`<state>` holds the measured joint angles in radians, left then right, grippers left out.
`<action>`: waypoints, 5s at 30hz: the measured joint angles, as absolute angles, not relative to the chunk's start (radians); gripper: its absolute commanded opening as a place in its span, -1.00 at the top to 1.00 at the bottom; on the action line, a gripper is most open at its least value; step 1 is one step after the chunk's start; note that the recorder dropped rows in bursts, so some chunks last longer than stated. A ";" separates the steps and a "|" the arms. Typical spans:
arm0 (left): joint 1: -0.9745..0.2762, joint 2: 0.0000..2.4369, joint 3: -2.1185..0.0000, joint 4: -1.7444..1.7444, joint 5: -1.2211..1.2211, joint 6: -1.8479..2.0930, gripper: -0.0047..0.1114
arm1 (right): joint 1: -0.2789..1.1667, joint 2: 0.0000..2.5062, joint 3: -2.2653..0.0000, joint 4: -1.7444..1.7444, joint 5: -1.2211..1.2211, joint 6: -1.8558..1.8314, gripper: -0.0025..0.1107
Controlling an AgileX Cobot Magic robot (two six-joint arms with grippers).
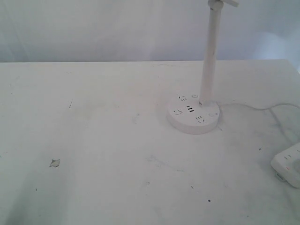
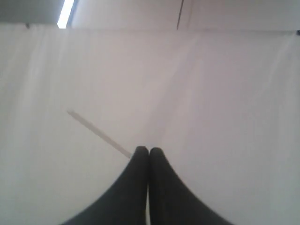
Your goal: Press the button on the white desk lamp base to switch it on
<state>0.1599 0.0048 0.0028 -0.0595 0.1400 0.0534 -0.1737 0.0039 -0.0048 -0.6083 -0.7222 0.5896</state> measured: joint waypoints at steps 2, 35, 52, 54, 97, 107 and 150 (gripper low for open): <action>0.160 0.005 0.003 -0.059 0.140 0.053 0.90 | -0.174 0.004 -0.005 -0.608 -0.800 0.670 0.96; 0.160 0.005 0.003 -0.059 0.140 0.053 0.90 | -0.174 0.478 -0.553 -1.413 -0.772 1.257 0.96; 0.160 0.005 0.003 -0.059 0.140 0.053 0.90 | -0.086 0.959 -0.586 -1.655 -0.592 1.528 0.96; 0.160 0.005 0.003 -0.059 0.140 0.053 0.90 | -0.020 0.993 -0.586 -1.660 -0.507 1.539 0.96; 0.160 0.005 0.003 -0.059 0.140 0.053 0.90 | 0.329 1.598 -0.766 -1.661 0.349 1.567 0.96; 0.160 0.005 0.003 -0.059 0.140 0.053 0.90 | 0.269 1.663 -0.859 -1.654 0.251 1.650 0.96; 0.160 0.005 0.003 -0.059 0.140 0.053 0.90 | 0.098 1.918 -1.008 -1.569 -0.022 1.702 0.96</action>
